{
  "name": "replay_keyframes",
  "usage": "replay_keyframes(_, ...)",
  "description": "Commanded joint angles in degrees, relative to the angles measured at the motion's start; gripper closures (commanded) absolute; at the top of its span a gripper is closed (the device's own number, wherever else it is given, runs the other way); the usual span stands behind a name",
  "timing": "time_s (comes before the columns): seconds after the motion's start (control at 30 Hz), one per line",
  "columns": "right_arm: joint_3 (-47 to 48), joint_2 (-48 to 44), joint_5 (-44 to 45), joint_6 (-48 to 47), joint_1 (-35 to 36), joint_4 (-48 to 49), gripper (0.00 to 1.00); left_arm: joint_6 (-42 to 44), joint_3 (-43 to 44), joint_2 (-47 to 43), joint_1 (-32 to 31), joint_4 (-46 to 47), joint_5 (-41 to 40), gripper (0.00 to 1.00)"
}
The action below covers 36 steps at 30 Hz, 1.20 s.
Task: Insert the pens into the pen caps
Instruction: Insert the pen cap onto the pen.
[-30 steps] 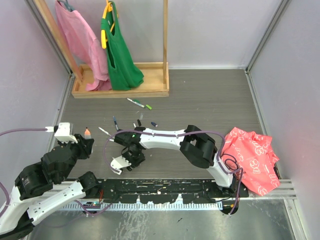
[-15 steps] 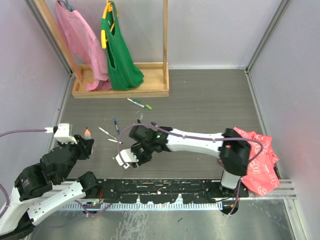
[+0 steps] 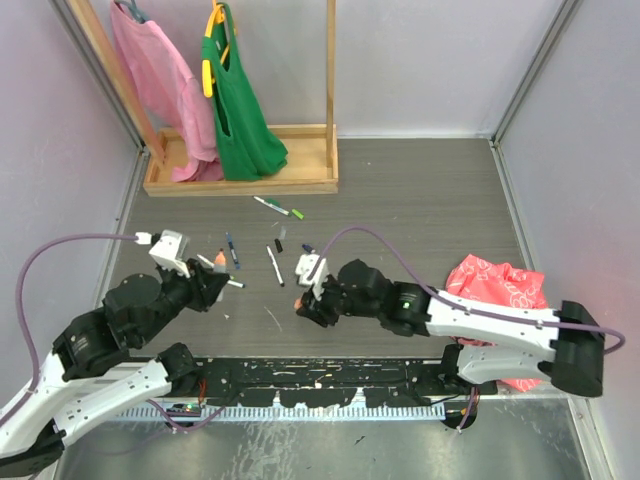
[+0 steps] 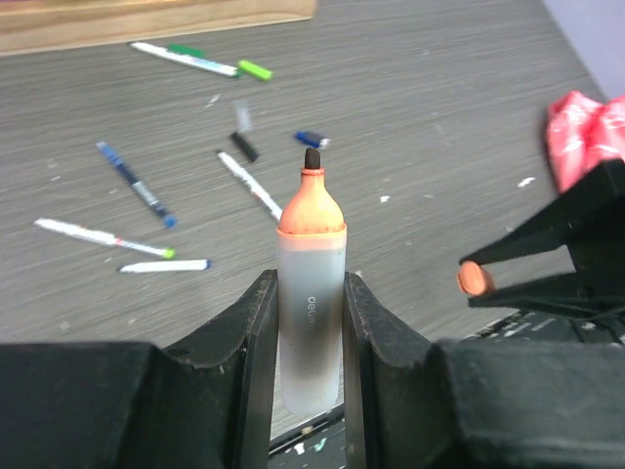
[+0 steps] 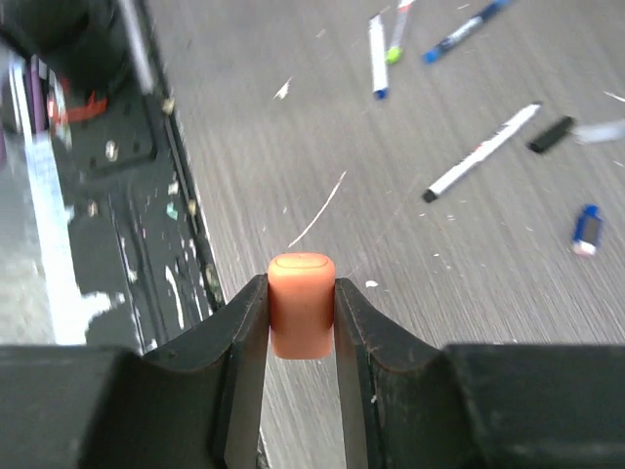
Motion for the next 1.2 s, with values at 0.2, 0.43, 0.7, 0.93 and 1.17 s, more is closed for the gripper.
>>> replay_keyframes(0.2,-4.10,-14.52,26.11,34.85,-0.04,8.05,1.00,0.14,3.60,14.57,0.29,18.24,19.00,1.00)
replay_keyframes(0.43,-4.24,-20.32,21.93,36.52,-0.02,5.75,1.00,-3.84,2.18,18.61,0.23,26.27,28.44,0.99)
replay_keyframes(0.7,-4.99,-26.59,21.30,40.30,-0.03,4.54,1.00,-9.07,-2.72,19.15,0.22,34.38,29.57,0.97)
replay_keyframes(0.93,-4.90,-29.43,19.17,41.69,-0.03,4.79,1.00,-10.22,-1.25,21.34,0.20,34.51,29.17,1.00)
replay_keyframes(1.17,-4.54,-32.24,19.25,35.81,-0.03,10.95,1.00,-8.03,0.72,20.06,0.21,34.39,26.58,1.00)
